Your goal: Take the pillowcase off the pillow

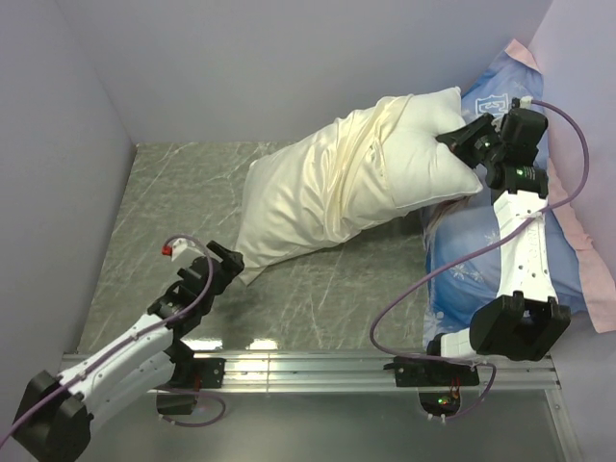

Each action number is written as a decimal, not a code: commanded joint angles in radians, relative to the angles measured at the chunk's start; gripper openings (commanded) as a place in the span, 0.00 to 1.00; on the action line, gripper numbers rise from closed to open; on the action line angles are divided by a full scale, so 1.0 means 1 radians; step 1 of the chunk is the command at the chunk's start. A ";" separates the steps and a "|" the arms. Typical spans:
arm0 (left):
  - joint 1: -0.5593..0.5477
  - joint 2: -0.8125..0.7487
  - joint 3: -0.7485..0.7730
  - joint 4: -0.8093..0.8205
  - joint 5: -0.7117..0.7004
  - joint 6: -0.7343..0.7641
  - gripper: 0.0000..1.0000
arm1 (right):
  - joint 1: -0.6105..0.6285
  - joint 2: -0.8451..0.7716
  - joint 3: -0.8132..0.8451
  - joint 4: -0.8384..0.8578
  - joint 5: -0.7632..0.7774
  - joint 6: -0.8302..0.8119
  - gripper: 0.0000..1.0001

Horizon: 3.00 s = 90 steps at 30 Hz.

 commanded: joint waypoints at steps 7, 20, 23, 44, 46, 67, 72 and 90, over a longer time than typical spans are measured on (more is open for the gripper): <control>0.042 0.288 0.035 0.390 0.086 0.135 0.83 | -0.004 0.011 0.167 0.040 0.010 -0.006 0.00; 0.121 0.538 -0.002 0.855 0.382 0.277 0.68 | -0.005 0.016 0.211 0.008 0.005 -0.014 0.00; 0.128 0.552 0.004 0.810 0.358 0.261 0.63 | -0.007 0.010 0.208 0.005 0.005 -0.018 0.00; 0.134 0.482 -0.054 0.669 0.338 0.190 0.66 | -0.004 -0.049 0.164 0.017 0.011 -0.021 0.00; 0.135 0.514 -0.050 0.687 0.341 0.193 0.65 | -0.004 -0.053 0.164 0.019 0.014 -0.021 0.00; 0.320 0.649 0.288 0.420 0.206 0.125 0.00 | -0.004 -0.090 0.390 -0.055 -0.047 0.029 0.00; 0.381 0.660 0.349 0.266 0.116 0.093 0.00 | -0.011 -0.063 0.539 -0.133 -0.018 0.028 0.00; 0.713 0.600 0.317 0.147 0.057 -0.011 0.00 | -0.243 -0.069 0.661 -0.092 -0.073 0.166 0.00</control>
